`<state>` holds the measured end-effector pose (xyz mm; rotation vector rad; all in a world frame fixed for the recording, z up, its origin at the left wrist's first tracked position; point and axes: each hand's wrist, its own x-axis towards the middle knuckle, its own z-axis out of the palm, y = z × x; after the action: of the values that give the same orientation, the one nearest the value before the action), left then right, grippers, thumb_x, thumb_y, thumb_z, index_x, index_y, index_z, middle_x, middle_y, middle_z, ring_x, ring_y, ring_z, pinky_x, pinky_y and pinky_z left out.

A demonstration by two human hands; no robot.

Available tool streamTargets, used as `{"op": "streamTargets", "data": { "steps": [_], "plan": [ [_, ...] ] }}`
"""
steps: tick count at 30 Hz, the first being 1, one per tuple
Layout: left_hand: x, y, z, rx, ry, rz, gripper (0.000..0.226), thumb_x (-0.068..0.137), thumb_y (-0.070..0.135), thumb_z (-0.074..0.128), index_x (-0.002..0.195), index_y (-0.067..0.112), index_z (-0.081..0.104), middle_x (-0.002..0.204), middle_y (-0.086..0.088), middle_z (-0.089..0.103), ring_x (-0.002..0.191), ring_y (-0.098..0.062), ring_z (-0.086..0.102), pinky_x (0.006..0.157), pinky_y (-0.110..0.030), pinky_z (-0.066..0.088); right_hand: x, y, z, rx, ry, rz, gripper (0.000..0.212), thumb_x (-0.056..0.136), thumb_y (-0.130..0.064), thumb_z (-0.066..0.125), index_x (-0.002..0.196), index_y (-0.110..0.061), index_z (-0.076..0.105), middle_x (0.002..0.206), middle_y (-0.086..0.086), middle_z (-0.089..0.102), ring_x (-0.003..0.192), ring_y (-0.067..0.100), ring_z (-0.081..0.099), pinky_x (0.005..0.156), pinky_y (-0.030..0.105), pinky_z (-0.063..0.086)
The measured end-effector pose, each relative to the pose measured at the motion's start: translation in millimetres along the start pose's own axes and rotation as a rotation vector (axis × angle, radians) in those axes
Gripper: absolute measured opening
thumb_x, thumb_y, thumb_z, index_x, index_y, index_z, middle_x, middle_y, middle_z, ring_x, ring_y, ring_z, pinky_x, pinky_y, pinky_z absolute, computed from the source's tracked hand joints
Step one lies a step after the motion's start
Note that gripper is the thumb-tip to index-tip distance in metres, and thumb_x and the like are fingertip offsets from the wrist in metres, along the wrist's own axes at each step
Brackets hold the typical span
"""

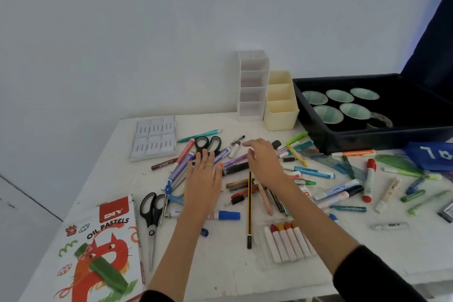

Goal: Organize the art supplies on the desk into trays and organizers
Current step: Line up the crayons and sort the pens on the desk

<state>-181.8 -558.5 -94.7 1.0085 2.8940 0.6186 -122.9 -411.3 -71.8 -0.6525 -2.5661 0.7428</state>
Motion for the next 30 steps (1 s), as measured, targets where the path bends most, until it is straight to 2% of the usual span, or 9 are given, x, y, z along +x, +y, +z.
{"op": "streamTargets", "data": {
  "steps": [6,8,11,14,16,18,21,27,30],
  "plan": [
    [-5,6,2,-0.079,0.044,-0.003,0.049,0.102,0.036,0.017,0.148,0.019,0.013,0.157,0.001,0.013,0.144,-0.01,0.006,0.117,-0.029,-0.002,60,-3,45,-0.055,-0.11,0.09,0.028,0.096,-0.017,0.045,0.115,-0.004,0.061,0.116,0.017,0.059,0.11,0.029,0.052,0.092,0.033,0.037],
    [-10,2,4,-0.097,0.064,0.012,0.052,0.1,0.042,0.011,0.147,0.021,0.016,0.156,0.002,0.016,0.144,-0.008,0.008,0.115,-0.024,-0.006,66,-5,55,-0.087,-0.078,0.18,0.024,0.095,-0.014,0.047,0.115,-0.006,0.058,0.12,0.016,0.052,0.111,0.03,0.049,0.093,0.034,0.037],
    [-22,-3,4,-0.157,0.089,0.042,0.065,0.09,0.049,0.002,0.146,0.022,0.021,0.154,0.004,0.021,0.143,-0.006,0.011,0.112,-0.019,-0.008,71,-7,57,0.073,-0.025,0.337,0.027,0.089,-0.001,0.053,0.115,-0.004,0.053,0.124,0.017,0.046,0.109,0.03,0.05,0.089,0.03,0.04],
    [-27,-7,3,-0.25,0.122,0.033,0.046,0.101,0.035,0.022,0.144,0.021,0.029,0.152,0.004,0.028,0.141,-0.008,0.02,0.114,-0.021,0.004,68,-6,44,0.304,0.034,0.358,0.031,0.085,0.0,0.059,0.116,-0.001,0.056,0.118,0.015,0.057,0.105,0.024,0.056,0.074,0.017,0.037],
    [-30,-5,2,-0.325,0.182,0.011,0.041,0.1,0.027,0.035,0.14,0.02,0.037,0.146,0.002,0.039,0.136,-0.009,0.03,0.113,-0.024,0.018,58,-6,30,0.432,0.067,0.345,0.03,0.083,-0.003,0.063,0.112,-0.003,0.062,0.111,0.013,0.064,0.097,0.019,0.059,0.074,0.014,0.039],
    [-33,2,0,-0.394,0.231,0.003,0.038,0.098,0.022,0.041,0.136,0.019,0.044,0.138,0.004,0.047,0.127,-0.003,0.037,0.108,-0.02,0.026,44,-5,15,0.555,0.037,0.341,0.028,0.081,-0.005,0.067,0.11,-0.006,0.066,0.102,0.011,0.068,0.089,0.017,0.061,0.081,0.024,0.049],
    [-43,19,-3,-0.464,0.252,0.026,0.032,0.096,0.017,0.045,0.127,0.018,0.053,0.124,0.005,0.054,0.113,0.0,0.043,0.1,-0.018,0.035,11,-5,-10,0.772,-0.073,0.316,0.028,0.079,-0.001,0.07,0.107,-0.004,0.067,0.085,0.008,0.067,0.082,0.021,0.065,0.074,0.031,0.058],
    [-79,51,2,-0.618,0.073,0.101,0.022,0.09,0.008,0.053,0.105,0.02,0.065,0.099,0.009,0.065,0.088,0.001,0.056,0.072,-0.013,0.042,-68,10,-49,0.833,-0.161,0.293,0.025,0.076,-0.003,0.074,0.1,-0.009,0.067,0.089,0.011,0.07,0.082,0.022,0.069,0.077,0.037,0.058],
    [-105,60,2,-0.673,-0.066,0.076,0.026,0.088,0.011,0.057,0.109,0.026,0.06,0.104,0.008,0.062,0.094,0.004,0.055,0.076,-0.01,0.043,-102,18,-56,0.663,-0.135,0.278,0.025,0.074,-0.008,0.076,0.097,-0.015,0.069,0.083,0.002,0.07,0.071,0.006,0.066,0.067,0.021,0.056]
  ]
}}
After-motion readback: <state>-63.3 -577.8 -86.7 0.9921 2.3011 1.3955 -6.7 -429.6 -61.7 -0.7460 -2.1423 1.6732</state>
